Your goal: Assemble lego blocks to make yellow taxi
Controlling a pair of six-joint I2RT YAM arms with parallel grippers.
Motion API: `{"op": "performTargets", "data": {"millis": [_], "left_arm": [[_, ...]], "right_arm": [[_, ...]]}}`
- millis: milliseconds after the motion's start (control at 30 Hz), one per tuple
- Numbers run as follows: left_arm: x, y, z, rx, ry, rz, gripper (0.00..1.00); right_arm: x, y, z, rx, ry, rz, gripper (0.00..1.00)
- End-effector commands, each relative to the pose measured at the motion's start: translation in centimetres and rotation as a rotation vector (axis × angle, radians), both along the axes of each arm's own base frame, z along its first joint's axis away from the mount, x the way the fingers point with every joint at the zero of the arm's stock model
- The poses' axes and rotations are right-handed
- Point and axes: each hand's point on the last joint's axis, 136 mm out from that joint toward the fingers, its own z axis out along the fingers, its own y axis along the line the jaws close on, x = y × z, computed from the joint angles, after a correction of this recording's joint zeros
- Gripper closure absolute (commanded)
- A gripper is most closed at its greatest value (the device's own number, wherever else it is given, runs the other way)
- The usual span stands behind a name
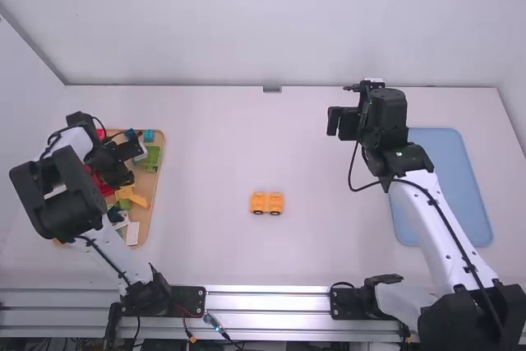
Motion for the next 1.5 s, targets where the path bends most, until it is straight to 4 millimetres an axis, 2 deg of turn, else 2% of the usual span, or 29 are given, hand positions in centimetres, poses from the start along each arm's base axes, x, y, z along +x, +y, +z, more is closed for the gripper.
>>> {"op": "performTargets", "data": {"millis": [0, 133, 433, 933, 1100, 1467], "left_arm": [[-0.1, -0.7, 0.1, -0.064, 0.004, 0.011, 0.15], [-0.4, -1.2, 0.5, -0.084, 0.016, -0.035, 0.17], [-0.9, -0.6, -0.7, -0.046, 0.029, -0.023, 0.19], [-1.3, -0.8, -1.2, -0.062, 0.045, -0.021, 0.18], [-1.4, -1.0, -1.4, -0.075, 0.052, -0.02, 0.2], [-2.0, -0.9, -3.1, -0.045, 0.054, -0.014, 0.23]], "right_arm": [[0.5, 0.1, 1.6, 0.01, -0.033, -0.002, 0.01], [0.5, 0.2, 1.5, 0.01, -0.032, -0.001, 0.01], [0.4, 0.2, 1.4, 0.01, -0.024, 0.001, 0.01], [0.4, 0.4, 1.4, 0.015, -0.023, 0.009, 0.01], [0.3, 0.7, 1.4, 0.023, -0.022, 0.024, 0.01], [0.3, 0.7, 1.4, 0.025, -0.022, 0.024, 0.01]]}}
